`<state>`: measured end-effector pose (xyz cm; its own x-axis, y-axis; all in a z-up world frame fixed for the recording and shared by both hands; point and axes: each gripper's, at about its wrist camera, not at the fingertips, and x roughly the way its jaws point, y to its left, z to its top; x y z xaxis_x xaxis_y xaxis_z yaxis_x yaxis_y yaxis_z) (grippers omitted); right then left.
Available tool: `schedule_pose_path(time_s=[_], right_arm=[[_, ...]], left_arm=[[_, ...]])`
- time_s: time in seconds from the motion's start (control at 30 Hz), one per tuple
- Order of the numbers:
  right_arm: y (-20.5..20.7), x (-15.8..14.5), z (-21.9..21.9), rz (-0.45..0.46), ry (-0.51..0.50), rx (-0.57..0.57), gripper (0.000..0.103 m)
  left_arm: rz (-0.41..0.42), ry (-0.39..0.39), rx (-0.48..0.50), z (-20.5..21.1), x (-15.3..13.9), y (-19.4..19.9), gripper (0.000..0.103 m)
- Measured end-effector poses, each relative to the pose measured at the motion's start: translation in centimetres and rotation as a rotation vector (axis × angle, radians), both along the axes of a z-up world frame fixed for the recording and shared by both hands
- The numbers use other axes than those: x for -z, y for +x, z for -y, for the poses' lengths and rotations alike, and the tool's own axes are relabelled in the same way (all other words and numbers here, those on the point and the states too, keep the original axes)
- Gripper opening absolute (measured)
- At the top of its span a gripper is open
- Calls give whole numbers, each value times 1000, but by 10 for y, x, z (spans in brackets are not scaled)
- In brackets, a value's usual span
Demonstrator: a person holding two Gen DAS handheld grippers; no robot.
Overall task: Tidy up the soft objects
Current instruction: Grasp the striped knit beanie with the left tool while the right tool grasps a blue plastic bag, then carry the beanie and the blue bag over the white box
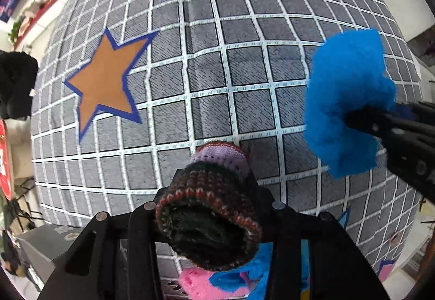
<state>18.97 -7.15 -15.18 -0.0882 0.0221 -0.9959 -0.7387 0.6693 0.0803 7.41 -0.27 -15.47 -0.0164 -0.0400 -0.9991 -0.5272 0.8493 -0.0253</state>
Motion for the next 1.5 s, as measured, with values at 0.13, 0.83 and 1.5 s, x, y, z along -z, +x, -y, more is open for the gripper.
schedule_pose_path(time_s=[0.13, 0.83, 1.5], right_arm=[[-5, -13, 34, -13, -5, 40, 26], [-51, -68, 153, -52, -14, 263, 26], [-165, -160, 182, 114, 60, 487, 26]], left_arm=[[0, 18, 15, 2, -24, 0, 46], [75, 64, 80, 46, -92, -99, 46], [222, 33, 196, 53, -131, -208, 46]])
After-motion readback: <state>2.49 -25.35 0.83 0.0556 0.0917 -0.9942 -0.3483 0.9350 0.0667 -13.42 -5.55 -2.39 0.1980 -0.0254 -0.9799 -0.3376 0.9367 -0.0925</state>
